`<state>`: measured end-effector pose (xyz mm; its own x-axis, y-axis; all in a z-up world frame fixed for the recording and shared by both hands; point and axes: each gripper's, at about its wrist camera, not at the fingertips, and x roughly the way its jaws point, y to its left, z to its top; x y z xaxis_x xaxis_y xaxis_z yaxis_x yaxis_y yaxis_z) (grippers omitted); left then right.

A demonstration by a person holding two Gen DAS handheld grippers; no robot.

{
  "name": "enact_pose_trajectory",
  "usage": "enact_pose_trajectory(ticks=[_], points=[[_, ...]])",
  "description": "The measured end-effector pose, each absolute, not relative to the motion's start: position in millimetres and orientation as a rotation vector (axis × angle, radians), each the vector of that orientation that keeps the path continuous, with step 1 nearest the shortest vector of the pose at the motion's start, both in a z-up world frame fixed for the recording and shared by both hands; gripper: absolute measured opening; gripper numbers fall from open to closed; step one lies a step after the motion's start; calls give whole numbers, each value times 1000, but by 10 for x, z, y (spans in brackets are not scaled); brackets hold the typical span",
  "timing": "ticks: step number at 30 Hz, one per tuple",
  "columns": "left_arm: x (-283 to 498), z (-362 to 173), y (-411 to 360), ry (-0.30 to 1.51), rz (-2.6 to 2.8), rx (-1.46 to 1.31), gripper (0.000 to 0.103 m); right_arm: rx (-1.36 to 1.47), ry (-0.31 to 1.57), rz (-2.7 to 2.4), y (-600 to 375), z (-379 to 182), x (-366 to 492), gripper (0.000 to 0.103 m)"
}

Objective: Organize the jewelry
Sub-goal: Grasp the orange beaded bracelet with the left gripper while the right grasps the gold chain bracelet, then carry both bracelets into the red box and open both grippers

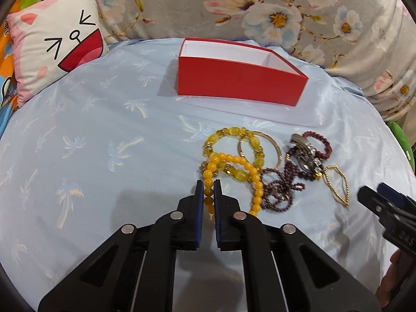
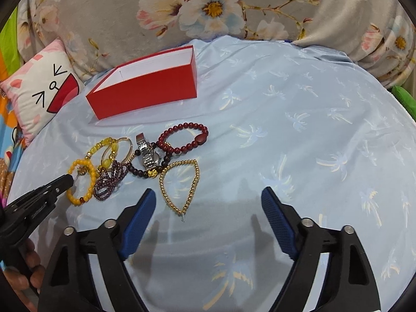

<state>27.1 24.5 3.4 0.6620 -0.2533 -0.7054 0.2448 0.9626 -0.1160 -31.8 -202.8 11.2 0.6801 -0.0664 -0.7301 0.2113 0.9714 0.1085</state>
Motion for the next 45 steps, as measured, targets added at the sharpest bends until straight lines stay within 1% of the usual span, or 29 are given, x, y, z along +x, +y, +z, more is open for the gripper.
enact_pose_trajectory(ticks=[1, 3, 7, 9, 14, 15, 16, 17, 22, 25, 34, 39, 45], points=[[244, 43, 238, 791, -280, -8, 7, 187, 821, -151, -2017, 95, -291, 70], [212, 51, 225, 786, -288, -7, 7, 183, 838, -137, -1997, 66, -245, 59], [225, 39, 249, 797, -282, -22, 7, 163, 851, -135, -1961, 35, -164, 50], [243, 17, 273, 811, -285, -35, 7, 169, 862, -133, -1964, 8, -116, 41], [269, -16, 282, 832, -294, -41, 7, 147, 869, -148, -1951, -72, -61, 26], [274, -23, 281, 837, -298, -43, 7, 136, 865, -153, -1944, -77, -60, 18], [280, -26, 283, 840, -300, -45, 7, 131, 865, -153, -1939, -83, -60, 13], [281, -26, 285, 840, -303, -45, 7, 137, 867, -147, -1951, -81, -59, 4], [206, -10, 283, 845, -321, -44, 7, 175, 870, -116, -2009, -15, -150, 4], [130, 30, 306, 859, -339, -61, 7, 168, 843, -108, -2026, 140, -251, 4], [30, 589, 254, 773, -395, -42, 7, 193, 782, -86, -2096, 540, -299, 4], [183, 919, 199, 714, -420, -40, 7, 215, 758, -51, -2120, 723, -131, 4], [710, 1287, 75, 653, -442, -49, 7, 200, 700, -8, -2145, 1013, 368, 4]])
